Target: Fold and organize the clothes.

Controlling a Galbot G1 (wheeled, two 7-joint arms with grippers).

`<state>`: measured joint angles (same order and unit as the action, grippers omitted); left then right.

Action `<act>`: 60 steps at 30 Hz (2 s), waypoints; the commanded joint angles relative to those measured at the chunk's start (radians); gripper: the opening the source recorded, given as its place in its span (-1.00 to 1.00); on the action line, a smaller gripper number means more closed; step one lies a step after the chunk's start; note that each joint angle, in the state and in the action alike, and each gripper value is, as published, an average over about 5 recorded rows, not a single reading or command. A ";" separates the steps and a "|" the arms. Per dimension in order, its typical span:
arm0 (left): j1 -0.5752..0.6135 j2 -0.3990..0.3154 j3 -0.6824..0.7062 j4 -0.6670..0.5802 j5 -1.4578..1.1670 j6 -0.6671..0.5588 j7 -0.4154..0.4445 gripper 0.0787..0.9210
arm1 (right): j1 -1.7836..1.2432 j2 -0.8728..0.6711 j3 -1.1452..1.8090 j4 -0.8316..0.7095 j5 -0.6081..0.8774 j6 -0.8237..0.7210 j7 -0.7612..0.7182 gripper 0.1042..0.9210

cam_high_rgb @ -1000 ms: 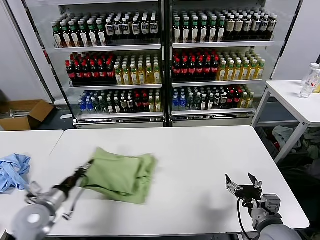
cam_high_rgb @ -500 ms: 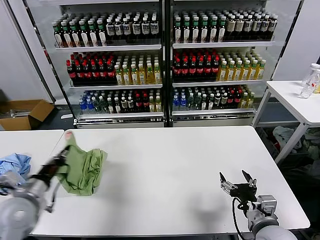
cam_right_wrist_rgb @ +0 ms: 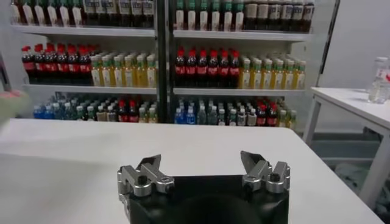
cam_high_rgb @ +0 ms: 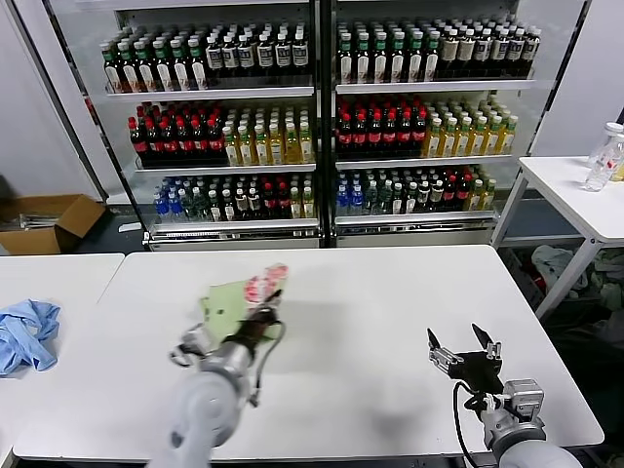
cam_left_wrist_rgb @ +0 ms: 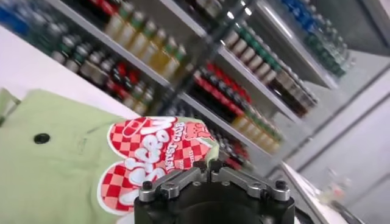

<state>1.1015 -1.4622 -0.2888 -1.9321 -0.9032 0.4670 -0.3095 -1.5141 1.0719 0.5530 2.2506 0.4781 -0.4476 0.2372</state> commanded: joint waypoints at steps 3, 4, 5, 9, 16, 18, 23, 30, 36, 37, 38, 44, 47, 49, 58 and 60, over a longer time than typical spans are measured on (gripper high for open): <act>-0.088 -0.135 0.250 0.107 0.288 -0.037 0.083 -0.97 | 0.047 -0.019 -0.038 -0.020 -0.001 0.002 0.000 0.76; -0.082 -0.131 0.253 0.081 0.275 -0.041 0.091 -0.93 | 0.060 -0.021 -0.048 -0.027 0.001 0.001 0.001 0.76; -0.075 -0.129 0.253 0.055 0.255 -0.045 0.097 -0.90 | 0.074 -0.022 -0.061 -0.035 0.004 0.000 0.002 0.76; -0.053 -0.117 0.207 -0.004 0.197 -0.068 0.102 -0.65 | 0.155 -0.021 -0.135 -0.092 0.043 -0.012 0.010 0.76; 0.069 0.048 -0.022 -0.113 0.266 -0.114 0.062 -0.15 | 0.449 0.055 -0.392 -0.300 0.197 -0.093 0.091 0.76; 0.123 0.102 -0.108 -0.134 0.270 -0.122 0.050 -0.03 | 0.549 0.099 -0.479 -0.374 0.242 -0.116 0.132 0.76; 0.263 0.169 -0.245 -0.178 0.251 -0.130 0.039 0.32 | 0.693 0.195 -0.657 -0.531 0.308 -0.132 0.221 0.76; 0.330 0.166 -0.292 -0.223 0.249 -0.126 0.033 0.72 | 0.741 0.237 -0.735 -0.620 0.309 -0.134 0.288 0.76; 0.332 0.165 -0.293 -0.231 0.247 -0.114 0.024 0.77 | 0.728 0.222 -0.747 -0.620 0.333 -0.135 0.341 0.73; 0.331 0.165 -0.292 -0.232 0.246 -0.111 0.022 0.77 | 0.724 0.217 -0.745 -0.616 0.336 -0.135 0.346 0.69; 0.330 0.165 -0.291 -0.232 0.245 -0.109 0.020 0.77 | 0.720 0.211 -0.742 -0.611 0.339 -0.135 0.348 0.64; 0.325 0.162 -0.284 -0.229 0.238 -0.103 0.015 0.77 | 0.702 0.161 -0.718 -0.569 0.337 -0.132 0.338 0.26; 0.324 0.160 -0.281 -0.226 0.234 -0.102 0.015 0.77 | 0.700 0.125 -0.696 -0.548 0.319 -0.131 0.316 0.05; 0.322 0.159 -0.279 -0.223 0.230 -0.101 0.014 0.77 | 0.697 0.090 -0.677 -0.531 0.298 -0.130 0.291 -0.10; 0.303 0.145 -0.264 -0.211 0.227 -0.099 0.015 0.77 | 0.667 -0.158 -0.532 -0.440 0.213 -0.083 0.161 -0.74; 0.297 0.140 -0.259 -0.207 0.228 -0.099 0.016 0.77 | 0.656 -0.205 -0.484 -0.433 0.197 -0.078 0.131 -0.86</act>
<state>1.3967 -1.3216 -0.5432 -2.1389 -0.6757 0.3676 -0.2934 -0.8480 1.1060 -0.0751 1.7520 0.7407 -0.5592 0.4790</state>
